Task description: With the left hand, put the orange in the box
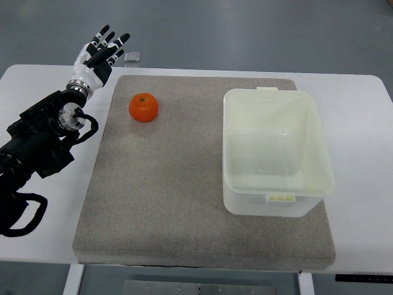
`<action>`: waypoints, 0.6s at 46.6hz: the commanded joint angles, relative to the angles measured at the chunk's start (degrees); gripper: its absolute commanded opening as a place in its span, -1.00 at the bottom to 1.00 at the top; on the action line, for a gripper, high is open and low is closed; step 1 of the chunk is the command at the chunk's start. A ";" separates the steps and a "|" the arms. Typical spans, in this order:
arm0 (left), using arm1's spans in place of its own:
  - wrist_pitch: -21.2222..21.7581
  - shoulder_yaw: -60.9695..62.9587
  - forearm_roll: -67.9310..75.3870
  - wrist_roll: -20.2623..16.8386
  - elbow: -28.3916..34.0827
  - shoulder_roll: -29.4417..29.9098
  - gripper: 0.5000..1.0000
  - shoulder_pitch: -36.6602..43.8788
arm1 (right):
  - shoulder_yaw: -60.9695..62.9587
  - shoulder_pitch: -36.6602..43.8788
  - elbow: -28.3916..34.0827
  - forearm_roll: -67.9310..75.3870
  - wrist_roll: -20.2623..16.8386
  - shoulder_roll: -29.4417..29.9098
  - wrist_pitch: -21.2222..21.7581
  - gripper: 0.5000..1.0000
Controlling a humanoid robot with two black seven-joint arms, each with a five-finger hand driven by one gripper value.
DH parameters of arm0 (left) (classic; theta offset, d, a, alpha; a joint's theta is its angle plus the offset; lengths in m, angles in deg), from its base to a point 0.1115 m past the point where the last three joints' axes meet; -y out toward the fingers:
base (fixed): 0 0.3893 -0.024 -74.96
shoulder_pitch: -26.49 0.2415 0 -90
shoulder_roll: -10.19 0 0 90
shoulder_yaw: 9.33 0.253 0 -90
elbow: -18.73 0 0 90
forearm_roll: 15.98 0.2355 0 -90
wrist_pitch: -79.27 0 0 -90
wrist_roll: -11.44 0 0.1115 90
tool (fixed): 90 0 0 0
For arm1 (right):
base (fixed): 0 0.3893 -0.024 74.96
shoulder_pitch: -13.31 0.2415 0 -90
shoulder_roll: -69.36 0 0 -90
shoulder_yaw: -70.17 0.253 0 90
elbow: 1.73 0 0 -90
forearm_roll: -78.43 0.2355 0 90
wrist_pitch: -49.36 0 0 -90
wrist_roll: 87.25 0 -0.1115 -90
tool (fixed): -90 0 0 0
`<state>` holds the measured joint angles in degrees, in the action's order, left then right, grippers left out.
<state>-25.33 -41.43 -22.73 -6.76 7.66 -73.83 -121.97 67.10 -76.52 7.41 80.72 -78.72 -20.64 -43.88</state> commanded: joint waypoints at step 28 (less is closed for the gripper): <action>0.10 0.37 0.69 0.62 0.00 1.05 0.98 -1.48 | 0.00 0.00 0.00 0.00 0.00 0.00 -0.01 0.70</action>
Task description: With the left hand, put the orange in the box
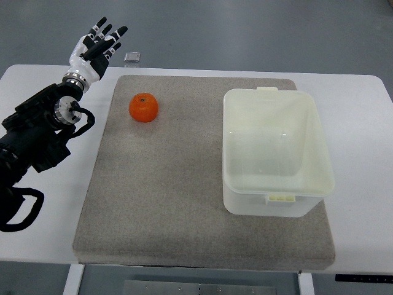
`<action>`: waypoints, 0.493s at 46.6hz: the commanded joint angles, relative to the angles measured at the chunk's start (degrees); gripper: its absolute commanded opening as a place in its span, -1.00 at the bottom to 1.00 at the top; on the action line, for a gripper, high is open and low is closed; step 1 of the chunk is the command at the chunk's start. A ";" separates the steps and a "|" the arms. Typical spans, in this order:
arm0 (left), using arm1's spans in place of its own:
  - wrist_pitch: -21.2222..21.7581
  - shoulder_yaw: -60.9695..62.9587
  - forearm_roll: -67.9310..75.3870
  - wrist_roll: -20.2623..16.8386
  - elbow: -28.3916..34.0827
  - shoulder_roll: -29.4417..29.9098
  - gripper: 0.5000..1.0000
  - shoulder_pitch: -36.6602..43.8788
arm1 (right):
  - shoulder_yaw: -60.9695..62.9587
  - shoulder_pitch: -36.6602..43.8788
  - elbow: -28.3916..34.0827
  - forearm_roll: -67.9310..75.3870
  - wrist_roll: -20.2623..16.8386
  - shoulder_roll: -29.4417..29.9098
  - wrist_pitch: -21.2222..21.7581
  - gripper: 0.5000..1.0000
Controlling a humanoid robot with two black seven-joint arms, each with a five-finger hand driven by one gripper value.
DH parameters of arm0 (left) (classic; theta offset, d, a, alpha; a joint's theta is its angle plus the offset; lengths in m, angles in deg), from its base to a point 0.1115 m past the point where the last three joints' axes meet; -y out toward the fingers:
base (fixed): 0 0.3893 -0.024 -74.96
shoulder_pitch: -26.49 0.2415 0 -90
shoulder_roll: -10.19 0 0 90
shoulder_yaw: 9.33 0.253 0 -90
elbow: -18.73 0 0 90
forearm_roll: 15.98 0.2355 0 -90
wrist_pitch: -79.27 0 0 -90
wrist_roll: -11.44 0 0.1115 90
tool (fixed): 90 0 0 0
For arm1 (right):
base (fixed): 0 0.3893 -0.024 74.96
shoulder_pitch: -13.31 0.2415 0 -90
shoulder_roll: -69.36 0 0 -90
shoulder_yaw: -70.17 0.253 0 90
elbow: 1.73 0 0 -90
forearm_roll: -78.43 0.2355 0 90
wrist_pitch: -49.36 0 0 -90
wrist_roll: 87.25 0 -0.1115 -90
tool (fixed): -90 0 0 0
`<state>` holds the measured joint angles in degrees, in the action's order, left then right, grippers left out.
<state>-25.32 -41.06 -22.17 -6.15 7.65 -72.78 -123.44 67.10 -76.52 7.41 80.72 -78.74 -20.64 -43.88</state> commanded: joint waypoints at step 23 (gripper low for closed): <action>0.00 3.50 0.39 1.15 -0.61 1.14 0.98 -1.85 | 0.00 0.00 0.00 0.00 0.02 0.00 -0.01 0.70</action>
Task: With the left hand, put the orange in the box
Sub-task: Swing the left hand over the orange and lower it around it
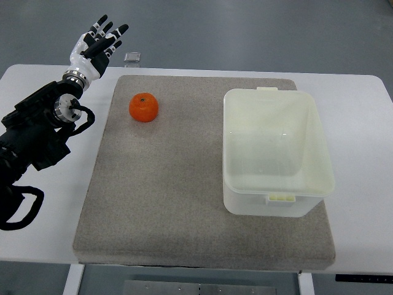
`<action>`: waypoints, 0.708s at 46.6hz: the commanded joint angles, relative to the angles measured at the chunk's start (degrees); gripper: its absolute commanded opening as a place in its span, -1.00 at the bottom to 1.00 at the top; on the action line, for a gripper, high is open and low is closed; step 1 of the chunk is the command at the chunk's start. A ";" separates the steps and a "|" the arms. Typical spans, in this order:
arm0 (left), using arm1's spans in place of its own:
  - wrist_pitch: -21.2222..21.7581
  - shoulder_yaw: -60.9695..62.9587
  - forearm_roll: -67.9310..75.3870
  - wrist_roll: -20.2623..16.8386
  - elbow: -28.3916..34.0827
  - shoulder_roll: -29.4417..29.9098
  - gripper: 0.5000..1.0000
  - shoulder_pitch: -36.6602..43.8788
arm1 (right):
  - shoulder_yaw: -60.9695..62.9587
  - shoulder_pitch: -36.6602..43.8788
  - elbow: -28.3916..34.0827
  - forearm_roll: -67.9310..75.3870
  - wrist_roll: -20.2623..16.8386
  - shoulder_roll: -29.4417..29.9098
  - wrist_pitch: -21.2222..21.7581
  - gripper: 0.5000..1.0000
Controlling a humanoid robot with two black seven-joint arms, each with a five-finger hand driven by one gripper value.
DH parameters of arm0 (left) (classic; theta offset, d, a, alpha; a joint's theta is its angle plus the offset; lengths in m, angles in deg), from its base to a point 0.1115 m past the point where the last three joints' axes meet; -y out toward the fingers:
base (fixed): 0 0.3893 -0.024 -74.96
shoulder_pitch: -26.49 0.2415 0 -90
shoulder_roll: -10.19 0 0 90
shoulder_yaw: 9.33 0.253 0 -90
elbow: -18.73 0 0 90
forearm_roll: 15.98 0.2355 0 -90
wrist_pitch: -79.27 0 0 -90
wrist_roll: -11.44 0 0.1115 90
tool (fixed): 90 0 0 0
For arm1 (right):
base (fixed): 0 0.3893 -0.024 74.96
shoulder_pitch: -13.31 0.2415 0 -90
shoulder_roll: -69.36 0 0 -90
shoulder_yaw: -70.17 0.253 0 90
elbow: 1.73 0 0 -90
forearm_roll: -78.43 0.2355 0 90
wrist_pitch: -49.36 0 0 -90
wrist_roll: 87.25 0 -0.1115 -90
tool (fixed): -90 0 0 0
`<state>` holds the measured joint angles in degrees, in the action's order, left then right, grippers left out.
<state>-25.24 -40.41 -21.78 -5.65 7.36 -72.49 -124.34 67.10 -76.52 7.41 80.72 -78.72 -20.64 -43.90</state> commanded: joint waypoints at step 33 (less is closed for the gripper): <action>-10.44 36.61 26.69 1.97 -9.99 12.45 0.98 -15.54 | 0.00 0.00 0.00 0.00 0.00 0.00 0.01 0.70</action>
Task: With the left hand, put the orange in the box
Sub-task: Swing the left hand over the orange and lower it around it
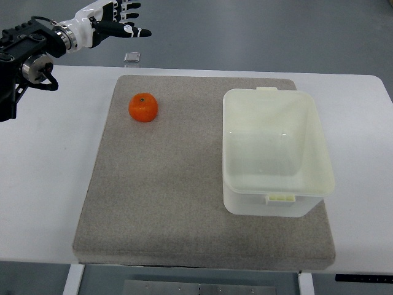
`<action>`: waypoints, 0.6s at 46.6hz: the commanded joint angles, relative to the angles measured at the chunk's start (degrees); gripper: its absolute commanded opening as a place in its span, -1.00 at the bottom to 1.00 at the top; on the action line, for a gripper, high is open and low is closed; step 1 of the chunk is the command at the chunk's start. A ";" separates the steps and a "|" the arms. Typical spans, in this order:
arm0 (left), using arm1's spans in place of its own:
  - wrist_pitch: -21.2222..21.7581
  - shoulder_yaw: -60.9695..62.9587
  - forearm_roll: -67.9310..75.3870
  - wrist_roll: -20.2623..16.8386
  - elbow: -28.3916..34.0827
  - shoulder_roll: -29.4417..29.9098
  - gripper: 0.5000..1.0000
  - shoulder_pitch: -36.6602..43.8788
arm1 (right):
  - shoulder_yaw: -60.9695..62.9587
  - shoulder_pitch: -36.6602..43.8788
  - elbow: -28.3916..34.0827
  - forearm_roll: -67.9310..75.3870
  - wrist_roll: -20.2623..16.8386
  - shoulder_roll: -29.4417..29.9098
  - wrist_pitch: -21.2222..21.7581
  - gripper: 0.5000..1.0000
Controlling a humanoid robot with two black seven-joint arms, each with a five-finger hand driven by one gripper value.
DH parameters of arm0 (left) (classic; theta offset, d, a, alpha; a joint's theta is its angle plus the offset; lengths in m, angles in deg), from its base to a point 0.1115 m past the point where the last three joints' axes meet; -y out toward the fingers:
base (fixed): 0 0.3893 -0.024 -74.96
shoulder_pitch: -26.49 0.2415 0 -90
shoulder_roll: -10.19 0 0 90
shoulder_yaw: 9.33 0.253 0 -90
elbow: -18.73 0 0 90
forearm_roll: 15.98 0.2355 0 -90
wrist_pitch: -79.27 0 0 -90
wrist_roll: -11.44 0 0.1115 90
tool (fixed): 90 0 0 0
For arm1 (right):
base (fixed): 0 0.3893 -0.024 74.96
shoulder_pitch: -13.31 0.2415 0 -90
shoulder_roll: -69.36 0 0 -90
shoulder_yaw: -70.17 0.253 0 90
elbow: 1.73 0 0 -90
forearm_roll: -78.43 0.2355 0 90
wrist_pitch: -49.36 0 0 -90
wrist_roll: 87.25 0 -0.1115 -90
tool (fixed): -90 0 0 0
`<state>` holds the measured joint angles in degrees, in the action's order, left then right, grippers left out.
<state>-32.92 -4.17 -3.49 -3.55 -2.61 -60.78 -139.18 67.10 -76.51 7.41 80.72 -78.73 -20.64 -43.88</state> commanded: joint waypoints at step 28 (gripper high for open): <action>-9.63 0.55 60.55 -15.50 -7.57 4.52 0.97 -6.42 | 0.00 0.00 0.00 0.00 0.01 0.00 -0.01 0.70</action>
<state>-42.88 -3.74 56.13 -18.49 -10.16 -56.14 -145.71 67.10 -76.52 7.41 80.73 -78.73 -20.64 -43.88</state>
